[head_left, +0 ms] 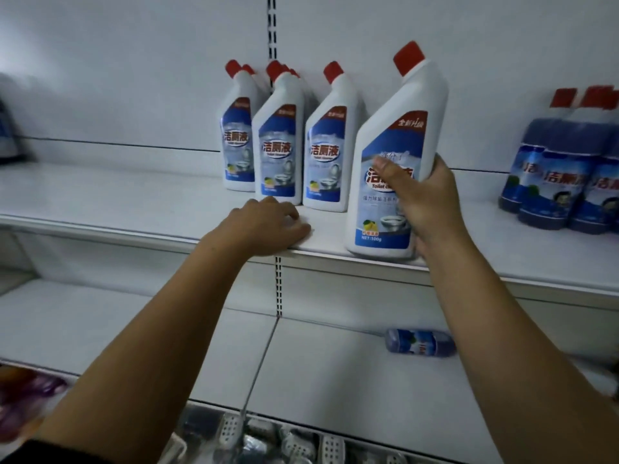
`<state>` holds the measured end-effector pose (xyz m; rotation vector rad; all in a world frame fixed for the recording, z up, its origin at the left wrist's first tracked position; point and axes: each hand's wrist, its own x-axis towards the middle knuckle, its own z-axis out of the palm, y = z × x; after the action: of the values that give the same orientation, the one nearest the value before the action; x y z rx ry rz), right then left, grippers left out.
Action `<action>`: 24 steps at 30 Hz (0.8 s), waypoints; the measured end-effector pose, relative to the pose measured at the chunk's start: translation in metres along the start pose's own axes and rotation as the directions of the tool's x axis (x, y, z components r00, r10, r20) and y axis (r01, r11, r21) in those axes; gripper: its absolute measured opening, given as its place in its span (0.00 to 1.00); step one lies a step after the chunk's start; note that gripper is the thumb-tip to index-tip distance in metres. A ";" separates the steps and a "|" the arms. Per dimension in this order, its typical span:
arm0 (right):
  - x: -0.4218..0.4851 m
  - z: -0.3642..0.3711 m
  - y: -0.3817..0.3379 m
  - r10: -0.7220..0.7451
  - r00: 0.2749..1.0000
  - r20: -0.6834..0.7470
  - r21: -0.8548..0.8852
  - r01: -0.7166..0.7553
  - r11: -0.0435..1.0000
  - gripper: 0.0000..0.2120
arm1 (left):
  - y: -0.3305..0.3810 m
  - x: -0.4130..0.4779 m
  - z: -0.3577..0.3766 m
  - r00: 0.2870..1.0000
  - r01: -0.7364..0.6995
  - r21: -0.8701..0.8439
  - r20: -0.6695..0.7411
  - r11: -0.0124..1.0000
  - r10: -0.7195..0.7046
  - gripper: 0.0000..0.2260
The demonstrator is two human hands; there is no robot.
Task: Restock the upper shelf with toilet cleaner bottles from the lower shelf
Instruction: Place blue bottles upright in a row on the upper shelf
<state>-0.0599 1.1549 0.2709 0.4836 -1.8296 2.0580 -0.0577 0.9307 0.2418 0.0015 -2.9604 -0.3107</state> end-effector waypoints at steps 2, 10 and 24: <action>-0.002 0.025 0.001 0.002 1.000 0.000 -0.001 -0.002 1.000 0.16 | -0.021 -0.002 -0.006 1.000 0.009 0.040 -0.007 0.999 -0.009 0.26; -0.002 0.099 0.006 0.022 0.999 0.038 0.007 -0.022 1.000 0.19 | -0.097 -0.001 -0.020 1.000 -0.022 -0.046 0.008 0.999 0.023 0.27; 0.022 0.182 0.021 0.063 0.985 0.158 0.033 -0.069 0.997 0.23 | -0.170 0.012 -0.034 0.998 0.055 -0.042 0.027 0.998 -0.053 0.23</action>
<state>-0.0847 0.9727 0.2832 0.6198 -1.9210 2.1579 -0.0672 0.7568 0.2413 0.0727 -2.9828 -0.3843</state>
